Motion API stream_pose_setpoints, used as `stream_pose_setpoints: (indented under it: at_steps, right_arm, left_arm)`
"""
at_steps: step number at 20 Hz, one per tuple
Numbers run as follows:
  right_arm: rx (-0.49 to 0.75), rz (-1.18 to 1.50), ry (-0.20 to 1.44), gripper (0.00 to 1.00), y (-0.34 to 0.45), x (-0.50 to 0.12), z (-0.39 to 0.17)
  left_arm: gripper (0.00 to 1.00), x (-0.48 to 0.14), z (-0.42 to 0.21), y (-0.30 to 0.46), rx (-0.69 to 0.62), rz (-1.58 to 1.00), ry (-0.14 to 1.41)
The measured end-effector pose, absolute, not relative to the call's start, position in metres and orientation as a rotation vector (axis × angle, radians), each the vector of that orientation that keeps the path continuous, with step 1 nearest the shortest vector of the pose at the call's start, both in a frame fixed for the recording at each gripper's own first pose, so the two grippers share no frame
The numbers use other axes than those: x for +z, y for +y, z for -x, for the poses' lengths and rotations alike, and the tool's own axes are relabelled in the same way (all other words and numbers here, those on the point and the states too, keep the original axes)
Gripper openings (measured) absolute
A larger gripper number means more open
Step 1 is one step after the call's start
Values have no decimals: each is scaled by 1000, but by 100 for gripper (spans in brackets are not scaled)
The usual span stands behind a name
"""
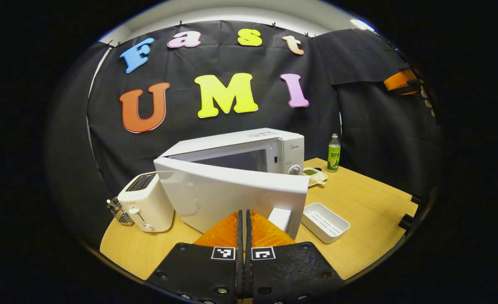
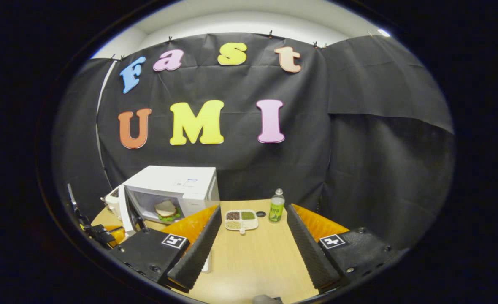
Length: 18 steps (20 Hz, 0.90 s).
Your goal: Open the microwave oven with the left hand, put the food in, and close the microwave oven.
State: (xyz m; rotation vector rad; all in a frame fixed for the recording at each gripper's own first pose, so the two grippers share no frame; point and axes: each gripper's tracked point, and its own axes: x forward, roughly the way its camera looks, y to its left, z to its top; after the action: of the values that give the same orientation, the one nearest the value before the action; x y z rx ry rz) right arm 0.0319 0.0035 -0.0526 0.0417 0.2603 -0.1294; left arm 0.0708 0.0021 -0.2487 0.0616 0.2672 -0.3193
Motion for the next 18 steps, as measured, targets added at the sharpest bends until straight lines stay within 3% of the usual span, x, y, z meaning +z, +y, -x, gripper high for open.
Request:
stream_pose_setpoints:
  at_steps: [7, 8, 17, 18]
  right_arm:
    - [-144, -49, 265, 93, -19, -54, -35]
    - [-147, -53, 267, 99, -22, -55, -37]
    - [-178, -67, 272, 99, -46, -56, -49]
    - [-183, -71, 274, 99, -48, -58, -50]
  left_arm:
    - [0, -251, -102, -33, -338, -44, 268]
    - [0, -252, -106, -37, -338, -40, 272]
    - [0, -256, -149, -69, -342, -31, 268]
    - [10, -256, -155, -73, -342, -31, 267]
